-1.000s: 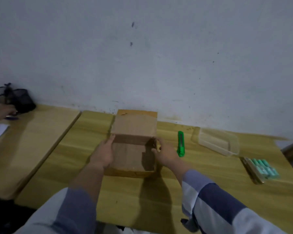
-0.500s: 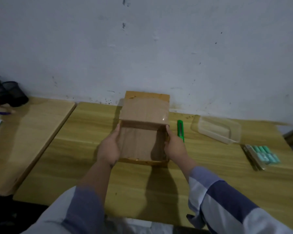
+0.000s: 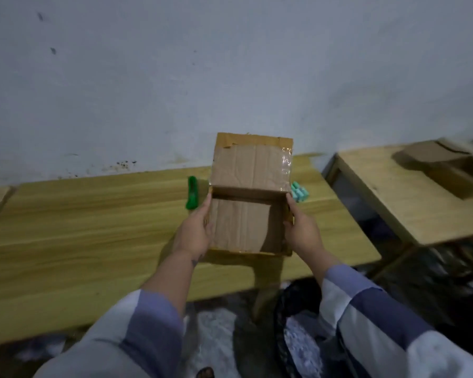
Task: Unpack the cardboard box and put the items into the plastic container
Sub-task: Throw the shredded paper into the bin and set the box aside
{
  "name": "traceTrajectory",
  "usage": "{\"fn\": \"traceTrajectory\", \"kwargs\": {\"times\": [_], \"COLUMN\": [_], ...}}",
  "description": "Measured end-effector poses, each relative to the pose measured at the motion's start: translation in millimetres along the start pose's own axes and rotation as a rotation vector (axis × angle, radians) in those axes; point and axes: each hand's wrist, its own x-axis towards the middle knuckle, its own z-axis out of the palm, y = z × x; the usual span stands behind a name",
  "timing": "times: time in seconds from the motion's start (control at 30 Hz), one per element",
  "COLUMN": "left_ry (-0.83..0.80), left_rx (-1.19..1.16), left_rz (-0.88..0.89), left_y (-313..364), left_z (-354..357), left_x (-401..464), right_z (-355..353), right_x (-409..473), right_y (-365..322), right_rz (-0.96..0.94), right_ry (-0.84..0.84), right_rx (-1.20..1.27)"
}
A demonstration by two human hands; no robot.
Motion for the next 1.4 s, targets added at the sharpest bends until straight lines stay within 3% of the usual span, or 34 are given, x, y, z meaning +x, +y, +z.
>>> {"fn": "traceTrajectory", "kwargs": {"times": [0.33, 0.6, 0.87, 1.13, 1.4], "left_ry": [-0.316, -0.632, -0.843, -0.935, -1.042], "left_rx": [0.075, 0.173, 0.274, 0.282, 0.404], "left_rz": [0.212, 0.333, 0.271, 0.080, 0.081], "left_y": [112.0, 154.6, 98.2, 6.2, -32.1], "left_z": [153.2, 243.6, 291.8, 342.4, 381.2], "left_x": [-91.2, -150.1, -178.2, -141.1, -114.8], "right_z": [-127.0, -160.2, -95.7, 10.7, 72.3], "right_x": [-117.2, -196.7, -236.0, -187.8, -150.4], "right_y": [172.5, 275.7, 332.7, 383.1, 410.8], "right_rz": [0.299, 0.576, 0.729, 0.781, 0.872], "right_ry": [0.147, 0.149, 0.004, -0.174, -0.170], "right_rx": [-0.032, -0.027, -0.016, 0.020, 0.107]}}
